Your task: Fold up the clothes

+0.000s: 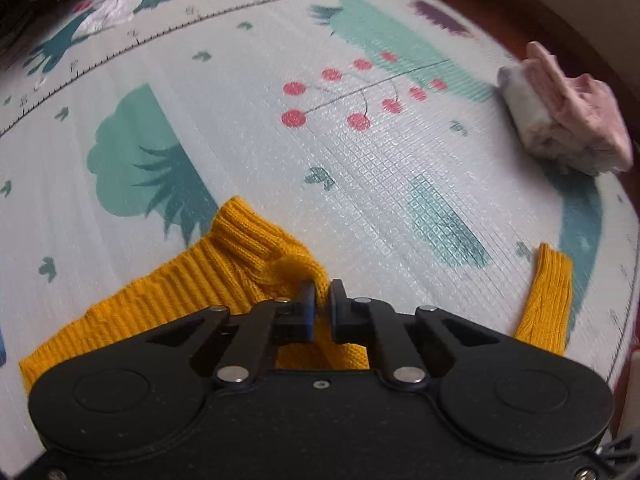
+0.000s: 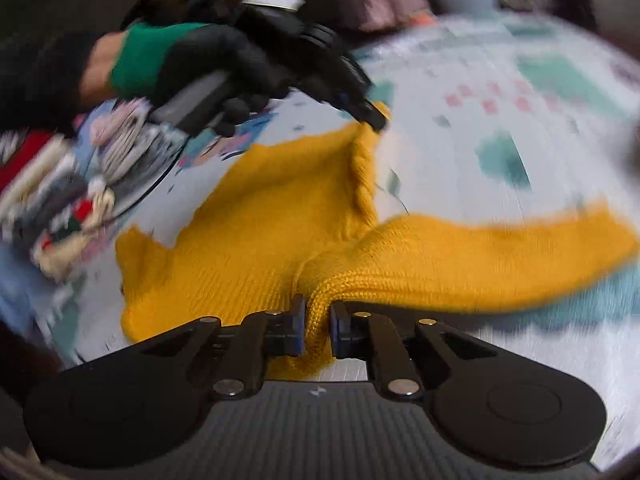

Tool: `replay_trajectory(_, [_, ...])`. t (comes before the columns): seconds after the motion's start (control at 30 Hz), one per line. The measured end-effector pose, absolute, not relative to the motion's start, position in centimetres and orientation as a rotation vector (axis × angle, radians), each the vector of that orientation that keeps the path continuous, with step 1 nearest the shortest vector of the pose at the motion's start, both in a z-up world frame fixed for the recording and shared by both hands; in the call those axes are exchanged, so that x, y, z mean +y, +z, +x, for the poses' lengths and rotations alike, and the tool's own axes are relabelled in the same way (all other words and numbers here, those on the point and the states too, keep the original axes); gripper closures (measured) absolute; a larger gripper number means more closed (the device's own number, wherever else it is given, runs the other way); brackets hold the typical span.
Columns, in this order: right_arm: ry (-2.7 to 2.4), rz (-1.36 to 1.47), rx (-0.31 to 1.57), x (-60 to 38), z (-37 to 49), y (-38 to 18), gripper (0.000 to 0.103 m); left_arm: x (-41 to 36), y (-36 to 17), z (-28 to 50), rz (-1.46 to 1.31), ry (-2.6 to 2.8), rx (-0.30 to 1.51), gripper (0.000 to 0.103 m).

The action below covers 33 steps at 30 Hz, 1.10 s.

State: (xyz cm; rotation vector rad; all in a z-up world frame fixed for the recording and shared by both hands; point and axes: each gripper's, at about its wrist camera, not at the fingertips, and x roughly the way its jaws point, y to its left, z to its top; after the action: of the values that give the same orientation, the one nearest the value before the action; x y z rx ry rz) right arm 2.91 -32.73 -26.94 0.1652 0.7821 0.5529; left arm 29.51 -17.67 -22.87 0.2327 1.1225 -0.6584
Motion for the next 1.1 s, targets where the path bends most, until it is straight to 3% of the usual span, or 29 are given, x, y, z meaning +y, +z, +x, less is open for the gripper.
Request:
replay_trajectory(0.23, [0.726, -0.230, 0.682, -27.2, 1.3, -25.3, 0.089, -13.1, -21.3, 29.6, 0.171, -0.722, 1.071, 0.097])
replay_trajectory(0.43, [0.822, -0.401, 0.705, -23.8, 1.0, -26.0, 0.089, -9.8, -22.1, 29.6, 0.181, -0.708, 1.065, 0.098])
replay_trajectory(0.83, [0.906, -0.405, 0.792, -22.0, 1.5, -27.9, 0.084, -8.3, -24.9, 28.7, 0.247, -0.676, 1.068, 0.098])
replay_trajectory(1.1, [0.881, -0.376, 0.775, -22.6, 1.3, -27.2, 0.084, -6.9, -23.5, 28.8, 0.217, -0.624, 1.048, 0.096])
